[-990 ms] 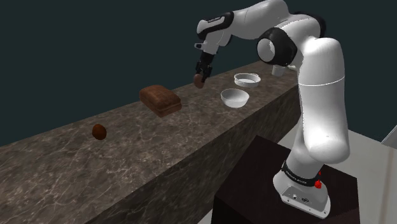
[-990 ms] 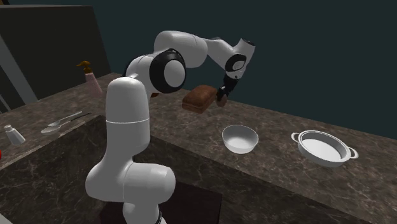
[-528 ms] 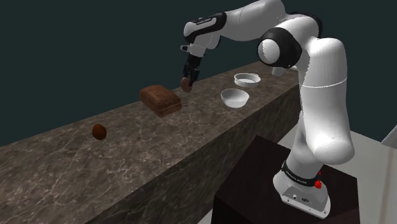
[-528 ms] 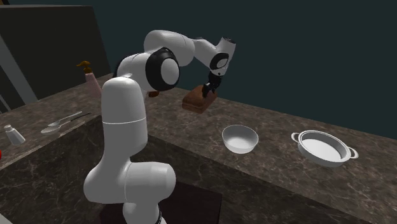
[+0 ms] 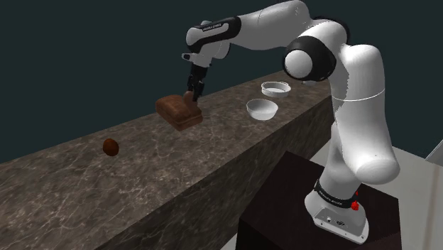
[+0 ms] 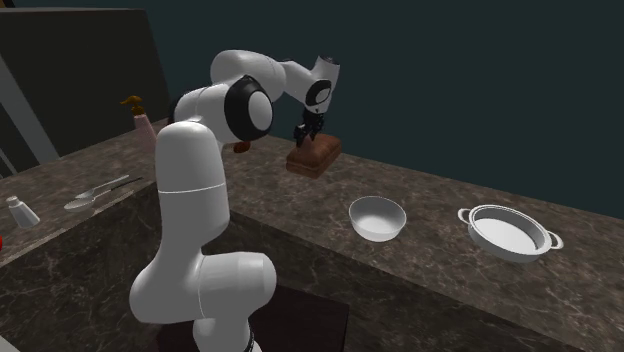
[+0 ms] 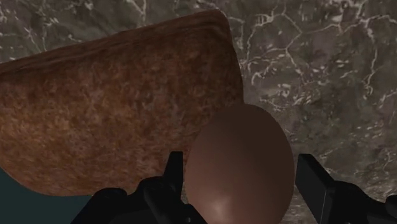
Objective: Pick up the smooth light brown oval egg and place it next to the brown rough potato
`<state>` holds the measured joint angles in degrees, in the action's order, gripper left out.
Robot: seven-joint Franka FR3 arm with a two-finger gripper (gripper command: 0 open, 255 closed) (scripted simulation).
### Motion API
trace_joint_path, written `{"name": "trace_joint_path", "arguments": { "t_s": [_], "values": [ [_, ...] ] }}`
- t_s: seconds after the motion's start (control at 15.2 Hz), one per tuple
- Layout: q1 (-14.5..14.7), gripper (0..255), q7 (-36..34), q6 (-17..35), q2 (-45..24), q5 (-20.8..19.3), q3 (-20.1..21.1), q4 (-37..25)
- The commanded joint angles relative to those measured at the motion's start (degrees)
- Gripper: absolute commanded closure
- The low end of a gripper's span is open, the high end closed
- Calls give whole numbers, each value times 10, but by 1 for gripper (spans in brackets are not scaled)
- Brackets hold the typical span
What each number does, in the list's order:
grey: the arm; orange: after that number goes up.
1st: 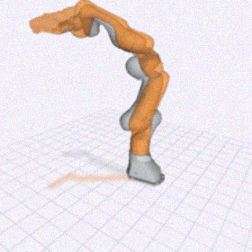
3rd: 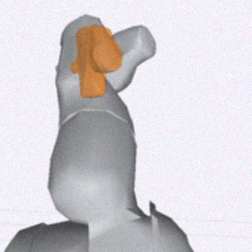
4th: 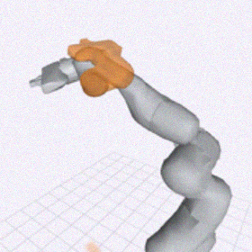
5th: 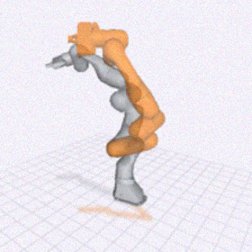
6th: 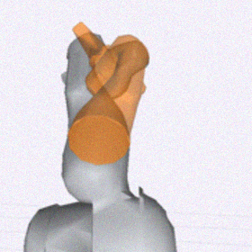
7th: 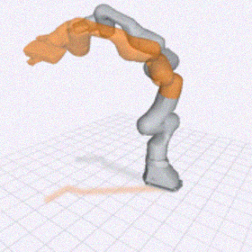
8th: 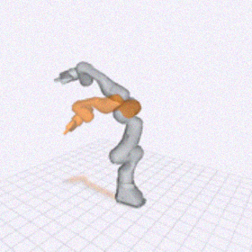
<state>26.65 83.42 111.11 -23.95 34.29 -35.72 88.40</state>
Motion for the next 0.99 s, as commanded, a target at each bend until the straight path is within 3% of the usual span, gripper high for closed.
{"name": "trace_joint_path", "arguments": {
  "t_s": [0.0,0.53,0.92],
  "values": [
    [16,255,-26,4,-6,-1,7,-12],
    [53,255,-117,0,-72,8,36,-109],
    [62,255,-191,-26,-150,16,58,-235]
  ]
}}
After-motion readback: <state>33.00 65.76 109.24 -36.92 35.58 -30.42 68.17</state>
